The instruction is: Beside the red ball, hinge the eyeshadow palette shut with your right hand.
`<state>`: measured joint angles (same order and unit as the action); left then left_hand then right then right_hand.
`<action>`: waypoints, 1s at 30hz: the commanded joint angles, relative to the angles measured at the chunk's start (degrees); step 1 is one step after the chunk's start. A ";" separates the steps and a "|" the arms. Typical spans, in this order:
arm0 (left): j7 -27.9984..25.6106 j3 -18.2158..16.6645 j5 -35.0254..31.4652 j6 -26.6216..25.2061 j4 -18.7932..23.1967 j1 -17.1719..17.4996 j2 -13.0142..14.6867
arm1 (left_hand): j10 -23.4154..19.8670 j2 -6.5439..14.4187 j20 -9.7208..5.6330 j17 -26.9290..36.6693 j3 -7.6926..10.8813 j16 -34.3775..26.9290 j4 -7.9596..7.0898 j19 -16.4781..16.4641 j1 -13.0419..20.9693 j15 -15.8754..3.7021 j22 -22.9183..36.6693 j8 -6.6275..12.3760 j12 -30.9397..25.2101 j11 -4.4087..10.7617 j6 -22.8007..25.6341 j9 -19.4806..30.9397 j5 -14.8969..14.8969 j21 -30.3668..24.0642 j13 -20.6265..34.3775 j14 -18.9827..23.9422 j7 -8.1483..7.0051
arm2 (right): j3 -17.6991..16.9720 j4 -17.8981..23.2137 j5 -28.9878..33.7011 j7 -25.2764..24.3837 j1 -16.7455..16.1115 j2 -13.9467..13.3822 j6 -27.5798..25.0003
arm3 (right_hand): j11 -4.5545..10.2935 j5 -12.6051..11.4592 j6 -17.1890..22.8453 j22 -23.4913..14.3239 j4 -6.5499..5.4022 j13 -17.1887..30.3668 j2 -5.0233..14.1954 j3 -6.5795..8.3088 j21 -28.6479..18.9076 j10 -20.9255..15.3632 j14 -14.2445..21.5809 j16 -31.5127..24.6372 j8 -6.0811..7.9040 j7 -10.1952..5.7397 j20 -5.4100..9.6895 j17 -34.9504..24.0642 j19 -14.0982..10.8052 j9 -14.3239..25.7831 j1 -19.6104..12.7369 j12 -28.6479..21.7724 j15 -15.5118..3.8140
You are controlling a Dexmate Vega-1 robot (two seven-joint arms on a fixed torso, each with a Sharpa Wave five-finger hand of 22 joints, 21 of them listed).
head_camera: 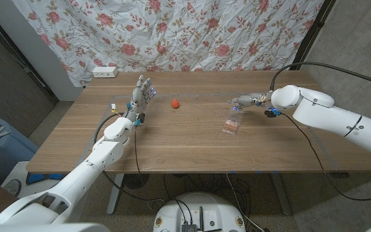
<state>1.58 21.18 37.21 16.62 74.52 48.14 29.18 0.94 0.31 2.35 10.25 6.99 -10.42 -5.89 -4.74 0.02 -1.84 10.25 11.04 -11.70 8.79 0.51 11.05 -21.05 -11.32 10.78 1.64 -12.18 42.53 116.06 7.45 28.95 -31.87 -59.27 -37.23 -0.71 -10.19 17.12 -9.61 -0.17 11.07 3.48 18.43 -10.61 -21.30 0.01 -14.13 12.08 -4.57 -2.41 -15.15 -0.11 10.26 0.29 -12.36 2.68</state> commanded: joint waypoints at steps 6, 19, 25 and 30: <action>0.15 0.02 0.03 0.01 -0.08 -0.04 0.02 | -0.07 0.56 0.03 0.30 0.51 -0.36 0.11 -0.44 0.28 -1.30 0.22 0.26 -0.30 0.43 -0.20 0.24 -0.41 -0.25 0.24 0.27 -0.40 | 1.44 0.62 1.51 3.13 2.17 0.57 -1.63 | -0.60 -0.46 1.58 -0.16 -0.86 0.33 1.06 -0.43 -0.21 -1.63 0.77 -0.29 0.14 0.29 -0.41 0.12 0.26 0.18 -0.03 -0.45 0.40; 0.15 0.02 0.03 0.01 -0.07 -0.04 0.03 | -0.02 0.55 0.06 0.30 0.50 -0.37 0.11 -0.41 0.27 -1.41 0.22 0.31 -0.28 0.47 -0.11 0.24 -0.40 -0.24 0.24 0.28 -0.40 | 1.32 1.75 1.82 3.15 2.23 0.33 -2.20 | -0.92 -0.56 2.81 -0.15 -1.47 0.54 1.01 -0.90 -0.17 -3.96 1.54 -0.58 0.29 0.66 -0.60 0.29 0.54 0.28 -0.20 -1.05 0.35; 0.15 0.02 0.04 0.00 -0.07 -0.04 0.03 | -0.04 0.55 0.02 0.30 0.50 -0.36 0.11 -0.46 0.28 -1.35 0.22 0.30 -0.29 0.46 -0.13 0.24 -0.41 -0.26 0.24 0.28 -0.40 | 1.22 2.58 1.95 3.21 2.12 0.12 -2.94 | -0.81 -0.61 3.18 -0.14 -1.55 0.60 1.06 -0.96 -0.17 -4.36 1.69 -0.62 0.32 0.71 -0.75 0.38 0.59 0.30 -0.37 -1.09 0.26; 0.15 0.02 0.03 0.01 -0.09 -0.04 0.02 | -0.04 0.55 0.08 0.30 0.50 -0.36 0.11 -0.46 0.27 -1.37 0.22 0.30 -0.29 0.36 -0.11 0.24 -0.40 -0.26 0.24 0.26 -0.40 | 1.06 3.30 1.93 3.14 1.86 -0.14 -3.21 | -0.98 -0.65 3.33 -0.14 -1.54 0.63 1.12 -0.95 -0.17 -4.55 1.74 -0.61 0.30 0.79 -0.84 0.47 0.65 0.31 -0.57 -1.08 0.28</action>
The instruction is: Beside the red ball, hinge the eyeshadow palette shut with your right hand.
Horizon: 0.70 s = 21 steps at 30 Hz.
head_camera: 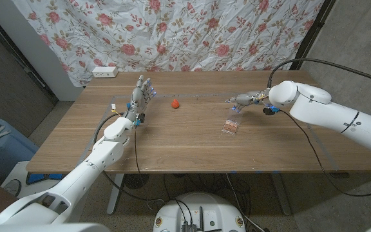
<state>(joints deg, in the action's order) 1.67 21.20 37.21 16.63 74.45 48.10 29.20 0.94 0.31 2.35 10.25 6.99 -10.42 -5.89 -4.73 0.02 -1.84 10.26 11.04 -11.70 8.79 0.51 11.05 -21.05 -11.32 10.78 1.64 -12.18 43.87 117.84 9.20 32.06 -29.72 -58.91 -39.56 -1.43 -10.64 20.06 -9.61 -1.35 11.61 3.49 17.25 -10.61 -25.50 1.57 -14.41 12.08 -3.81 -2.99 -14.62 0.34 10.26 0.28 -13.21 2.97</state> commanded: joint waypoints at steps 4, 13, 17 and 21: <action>0.05 0.01 0.03 -0.01 -0.01 0.00 -0.01 | -0.01 0.54 0.04 0.30 0.50 -0.35 0.11 -0.42 0.27 -1.37 0.22 0.30 -0.28 0.37 -0.12 0.24 -0.40 -0.25 0.24 0.25 -0.40 | -0.24 2.27 0.46 -0.05 -0.46 -0.81 -1.11 | -0.26 -0.23 0.53 -0.14 -0.34 0.12 1.18 0.26 -0.18 -0.51 0.19 -0.30 0.28 0.04 -0.22 0.02 0.21 0.33 -0.72 -0.21 0.01; 0.07 0.01 0.03 0.01 -0.03 -0.01 -0.01 | -0.01 0.55 0.08 0.30 0.50 -0.36 0.11 -0.41 0.27 -1.32 0.22 0.31 -0.28 0.41 -0.09 0.24 -0.40 -0.24 0.24 0.27 -0.40 | -0.05 3.91 1.24 -0.18 -0.76 -1.10 -2.54 | -0.17 -0.27 0.79 -0.14 -0.31 0.17 1.27 0.27 -0.18 -0.81 0.20 -0.26 0.24 0.20 -0.24 0.17 0.27 0.34 -0.94 -0.18 -0.10; 0.06 0.01 0.03 0.01 -0.03 -0.01 -0.01 | 0.06 0.55 0.08 0.30 0.50 -0.35 0.10 -0.43 0.27 -1.38 0.22 0.31 -0.25 0.42 -0.10 0.24 -0.40 -0.25 0.24 0.24 -0.40 | -0.13 4.82 1.42 -0.60 -1.16 -1.26 -3.60 | -0.19 -0.28 0.70 -0.13 -0.28 0.19 1.30 0.28 -0.19 -0.84 0.19 -0.23 0.15 0.16 -0.18 0.23 0.28 0.34 -1.04 -0.13 -0.07; 0.06 0.01 0.03 0.00 -0.02 -0.01 -0.01 | 0.00 0.55 0.05 0.30 0.50 -0.35 0.10 -0.44 0.27 -1.38 0.22 0.30 -0.28 0.42 -0.12 0.24 -0.40 -0.25 0.24 0.23 -0.40 | -0.36 5.79 1.40 -1.41 -1.83 -1.43 -4.46 | -0.01 -0.30 0.71 -0.13 -0.25 0.21 1.36 0.30 -0.17 -0.87 0.22 -0.22 0.10 0.17 -0.11 0.30 0.35 0.34 -1.13 -0.07 -0.08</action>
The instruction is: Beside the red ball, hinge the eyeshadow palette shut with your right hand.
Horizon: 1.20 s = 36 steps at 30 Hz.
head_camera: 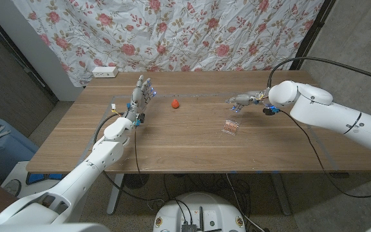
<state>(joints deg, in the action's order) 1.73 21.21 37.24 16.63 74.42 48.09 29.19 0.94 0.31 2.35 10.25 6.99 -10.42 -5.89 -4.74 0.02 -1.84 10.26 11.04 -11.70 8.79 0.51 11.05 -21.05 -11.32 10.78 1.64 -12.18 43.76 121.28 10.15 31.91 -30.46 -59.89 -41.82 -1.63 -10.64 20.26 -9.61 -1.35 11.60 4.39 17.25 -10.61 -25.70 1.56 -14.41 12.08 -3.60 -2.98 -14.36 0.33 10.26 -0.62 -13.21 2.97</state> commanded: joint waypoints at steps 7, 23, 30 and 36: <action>0.00 0.00 0.01 0.00 0.01 0.01 0.01 | 0.03 0.55 0.03 0.30 0.50 -0.34 0.10 -0.41 0.27 -1.36 0.22 0.29 -0.27 0.52 -0.14 0.24 -0.40 -0.24 0.24 0.23 -0.41 | 0.37 3.26 0.99 -1.69 -1.36 -0.44 -2.96 | 0.13 -0.31 0.44 -0.13 -0.27 0.25 0.56 0.30 -0.18 -0.66 0.38 -0.27 -0.03 -0.05 -0.07 0.13 0.40 0.35 -0.30 0.05 -0.12; 0.01 0.01 -0.01 0.04 -0.04 0.01 -0.02 | 0.00 0.55 0.15 0.30 0.50 -0.35 0.10 -0.40 0.27 -1.31 0.22 0.29 -0.28 0.40 -0.13 0.24 -0.40 -0.24 0.24 0.24 -0.41 | 0.90 6.72 2.62 -4.12 -3.09 -1.00 -4.81 | 0.03 -0.29 0.67 -0.12 -0.46 0.32 0.71 0.17 -0.19 -0.69 0.43 -0.30 -0.16 0.02 0.21 0.25 0.49 0.36 -0.22 0.31 -0.23; 0.02 0.02 -0.01 0.04 -0.06 -0.01 -0.03 | -0.03 0.55 0.05 0.30 0.50 -0.36 0.10 -0.41 0.26 -1.33 0.22 0.29 -0.30 0.32 -0.14 0.24 -0.40 -0.25 0.24 0.26 -0.40 | 1.60 8.36 4.43 -5.29 -3.74 -0.93 -6.22 | 0.26 -0.29 0.68 -0.12 -0.53 0.34 0.73 0.10 -0.20 -0.69 0.33 -0.26 -0.23 0.02 0.29 0.28 0.51 0.36 -0.18 0.40 -0.27; 0.02 0.02 -0.02 0.05 -0.08 -0.02 -0.04 | -0.08 0.55 0.10 0.30 0.50 -0.36 0.10 -0.42 0.26 -1.36 0.22 0.29 -0.32 0.37 -0.14 0.24 -0.40 -0.25 0.24 0.27 -0.40 | 1.99 9.58 5.55 -5.80 -4.28 -0.98 -7.05 | 0.36 -0.29 0.85 -0.12 -0.57 0.36 0.77 0.07 -0.20 -0.65 0.36 -0.28 -0.22 0.03 0.36 0.32 0.53 0.36 -0.21 0.49 -0.37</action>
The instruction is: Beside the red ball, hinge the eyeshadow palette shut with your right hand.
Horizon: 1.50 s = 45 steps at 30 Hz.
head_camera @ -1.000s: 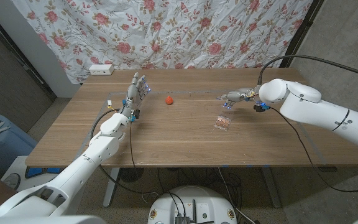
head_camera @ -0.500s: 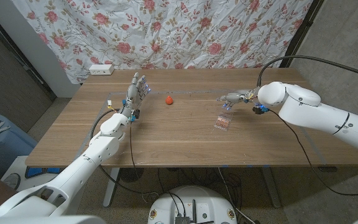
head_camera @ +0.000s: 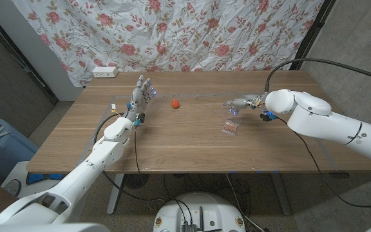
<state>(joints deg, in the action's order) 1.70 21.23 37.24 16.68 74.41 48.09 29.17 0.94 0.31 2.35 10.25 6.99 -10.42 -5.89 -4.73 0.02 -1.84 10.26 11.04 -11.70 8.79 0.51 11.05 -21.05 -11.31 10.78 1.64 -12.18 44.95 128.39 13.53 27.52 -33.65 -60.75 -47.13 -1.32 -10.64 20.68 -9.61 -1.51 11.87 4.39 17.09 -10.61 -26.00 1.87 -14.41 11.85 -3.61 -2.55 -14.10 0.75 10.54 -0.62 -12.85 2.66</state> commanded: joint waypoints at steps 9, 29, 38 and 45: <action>0.06 0.01 -0.02 0.02 -0.09 -0.03 -0.02 | -0.05 0.55 0.07 0.30 0.50 -0.34 0.10 -0.44 0.27 -1.32 0.22 0.29 -0.30 0.47 -0.14 0.24 -0.40 -0.26 0.24 0.23 -0.40 | 2.08 4.16 4.98 -1.93 -1.75 0.00 -3.16 | -0.02 -0.30 0.46 -0.11 -0.43 0.12 0.80 0.20 -0.23 -0.23 0.07 -0.28 -0.06 0.05 0.07 0.13 0.07 0.07 -0.27 0.27 -0.10; -0.09 -0.02 -0.05 0.00 -0.03 0.00 -0.03 | -0.08 0.55 0.07 0.30 0.51 -0.35 0.11 -0.42 0.28 -1.34 0.22 0.29 -0.31 0.36 -0.15 0.24 -0.40 -0.25 0.24 0.24 -0.40 | 3.37 8.56 10.08 -3.42 -5.30 -0.50 -6.07 | 0.29 -0.30 -1.68 -0.10 -0.51 0.17 0.85 0.03 -0.29 2.10 -0.46 -0.06 -0.95 -0.11 0.04 0.30 -0.10 0.05 -0.38 1.33 -0.11; -0.09 -0.02 -0.04 -0.01 -0.02 0.01 -0.02 | -0.02 0.55 0.07 0.30 0.50 -0.35 0.11 -0.41 0.27 -1.30 0.22 0.29 -0.29 0.34 -0.13 0.24 -0.40 -0.24 0.24 0.25 -0.40 | 4.04 9.38 12.43 -4.16 -6.57 -0.19 -6.74 | 0.34 -0.30 -1.79 -0.09 -0.52 0.17 0.86 -0.01 -0.33 2.32 -0.45 -0.07 -0.93 -0.15 0.01 0.35 -0.23 0.04 -0.43 1.39 -0.17; -0.09 -0.02 -0.04 -0.02 0.00 0.02 -0.02 | -0.10 0.55 0.14 0.30 0.51 -0.36 0.11 -0.40 0.27 -1.33 0.22 0.29 -0.32 0.37 -0.13 0.24 -0.40 -0.24 0.24 0.26 -0.40 | 4.88 9.64 14.52 -4.45 -7.46 0.45 -7.40 | 0.51 -0.29 -1.80 -0.09 -0.52 0.17 0.84 -0.05 -0.34 2.54 -0.47 -0.07 -0.91 -0.15 -0.02 0.36 -0.30 0.04 -0.43 1.45 -0.18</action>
<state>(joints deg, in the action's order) 1.68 21.22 37.20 16.70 74.32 48.07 29.14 0.94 0.31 2.35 10.25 6.99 -10.42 -5.89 -4.73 0.02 -1.84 10.26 11.04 -11.70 8.79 0.51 11.05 -21.05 -11.32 10.78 1.64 -12.17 48.84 137.18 25.05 23.82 -39.56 -60.93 -53.68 -1.02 -10.64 19.11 -9.62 -1.74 11.85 4.39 16.85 -10.61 -23.83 1.64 -14.40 11.19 -3.70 -2.56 -13.57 0.74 10.39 -0.62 -11.46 2.44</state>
